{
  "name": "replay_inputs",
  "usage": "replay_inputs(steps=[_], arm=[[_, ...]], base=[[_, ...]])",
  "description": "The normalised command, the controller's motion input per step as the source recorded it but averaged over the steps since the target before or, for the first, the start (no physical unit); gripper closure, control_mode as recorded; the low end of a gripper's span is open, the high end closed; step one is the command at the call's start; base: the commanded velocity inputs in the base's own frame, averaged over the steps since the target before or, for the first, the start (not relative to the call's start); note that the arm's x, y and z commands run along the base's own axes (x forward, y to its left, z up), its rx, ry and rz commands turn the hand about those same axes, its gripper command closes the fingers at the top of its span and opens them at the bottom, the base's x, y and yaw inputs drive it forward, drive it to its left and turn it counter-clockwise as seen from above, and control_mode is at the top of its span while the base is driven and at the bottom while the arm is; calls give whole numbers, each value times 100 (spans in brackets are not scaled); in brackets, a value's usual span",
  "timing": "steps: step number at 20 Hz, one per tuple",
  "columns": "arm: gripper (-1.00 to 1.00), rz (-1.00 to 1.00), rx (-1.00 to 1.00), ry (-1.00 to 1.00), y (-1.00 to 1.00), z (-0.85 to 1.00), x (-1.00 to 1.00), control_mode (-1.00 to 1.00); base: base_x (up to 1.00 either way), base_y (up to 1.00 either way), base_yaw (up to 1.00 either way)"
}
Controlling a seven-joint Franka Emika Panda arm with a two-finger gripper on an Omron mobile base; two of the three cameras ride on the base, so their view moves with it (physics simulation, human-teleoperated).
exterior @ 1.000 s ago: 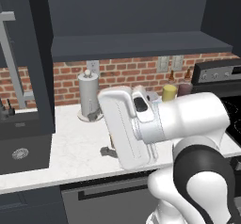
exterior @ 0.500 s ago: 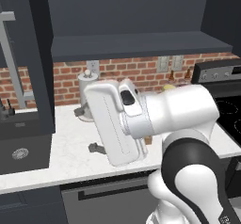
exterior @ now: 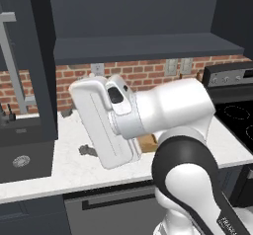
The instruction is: Pick the kettle from the counter and place it on the tray. Then pick the mug from the cabinet and place it on the tray. Then close the cabinet doors.
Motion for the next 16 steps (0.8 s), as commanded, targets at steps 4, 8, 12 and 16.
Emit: replay_inputs(steps=[4,8,12,16], arm=[[-100,0,0,-8,32,0,19,-100],[-100,0,0,-13,33,5,21,-100],[-100,0,2,-14,50,11,0,-100],[-100,-1,0,-10,44,5,0,-100]], base=[[0,0,0],[0,0,0],[0,0,0],[0,0,0]])
